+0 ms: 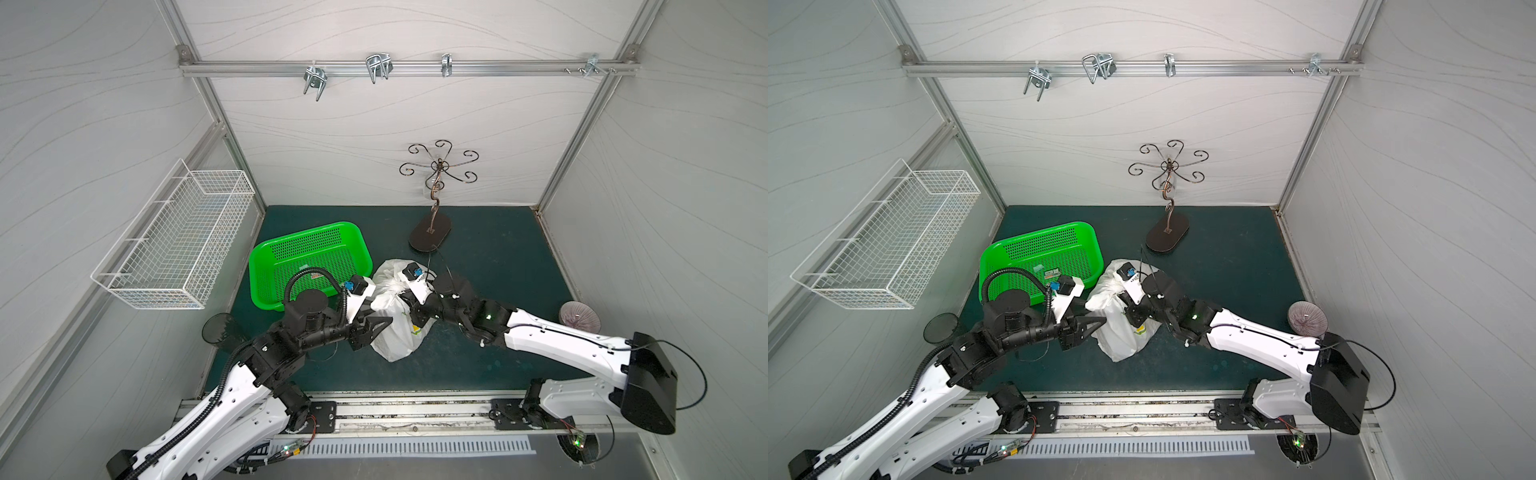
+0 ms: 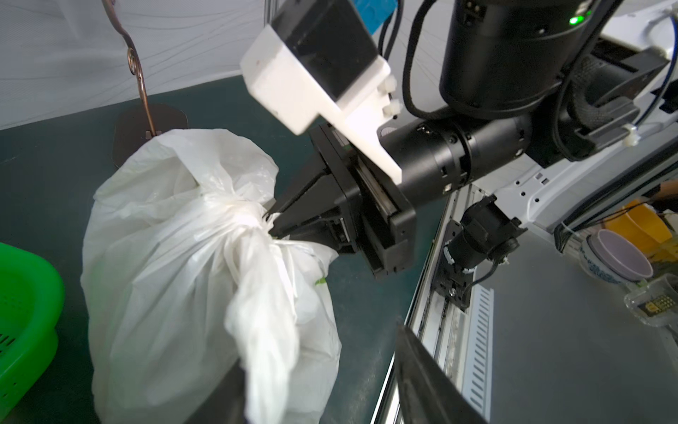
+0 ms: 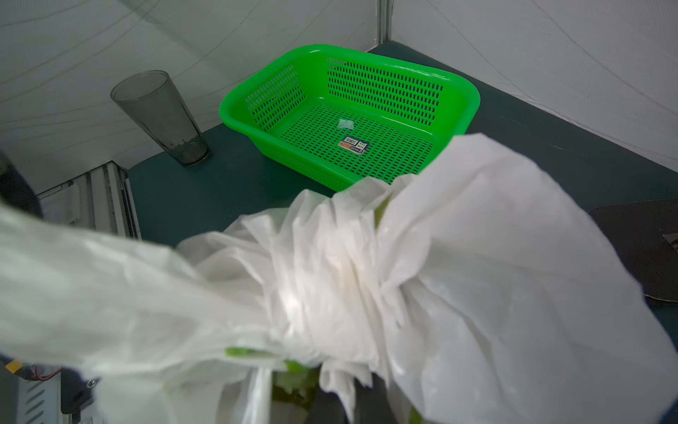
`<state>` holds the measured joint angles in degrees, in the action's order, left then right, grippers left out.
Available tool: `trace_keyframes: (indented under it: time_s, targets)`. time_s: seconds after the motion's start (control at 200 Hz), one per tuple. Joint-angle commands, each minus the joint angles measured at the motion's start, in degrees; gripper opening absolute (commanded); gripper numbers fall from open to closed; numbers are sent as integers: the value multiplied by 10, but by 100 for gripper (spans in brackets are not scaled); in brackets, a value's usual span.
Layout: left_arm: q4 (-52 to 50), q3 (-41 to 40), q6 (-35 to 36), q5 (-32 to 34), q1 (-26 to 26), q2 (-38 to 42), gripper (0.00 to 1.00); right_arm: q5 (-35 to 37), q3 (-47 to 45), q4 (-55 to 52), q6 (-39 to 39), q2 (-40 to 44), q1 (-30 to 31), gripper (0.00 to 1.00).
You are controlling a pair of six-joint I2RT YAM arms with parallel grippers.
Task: Place the pineapple into a plastic bag & tie a knot
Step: Cross the plastic bag at the center of the board.
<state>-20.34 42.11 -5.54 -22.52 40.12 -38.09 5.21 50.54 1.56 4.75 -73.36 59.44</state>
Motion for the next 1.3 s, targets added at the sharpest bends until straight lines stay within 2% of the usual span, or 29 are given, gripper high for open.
trace_keyframes:
  time_s: [0.0, 0.155, 0.305, 0.585, 0.83, 1.115, 1.295]
  targets:
    - [-73, 75, 6, 30, 1, -8, 62, 16, -18, -27, 4, -3, 1, 0]
    - [-169, 185, -34, 109, 1, -96, 69, 17, -22, -21, 2, 3, 5, 0]
    - [-254, 279, -36, 102, 1, -205, 74, 18, -25, -21, 2, 10, 6, 0]
    - [-249, 296, -33, 108, 1, -262, 77, 19, -30, -13, 4, 16, 8, 0]
    - [-191, 283, -60, 106, -3, -284, 76, 18, -33, -5, 6, 17, 11, 0]
    - [-163, 277, -91, 98, -12, -314, 63, 19, -39, 5, 14, 21, 13, 0]
    - [-133, 257, -98, 100, -12, -310, 44, 21, -38, 6, 11, 23, 15, 0]
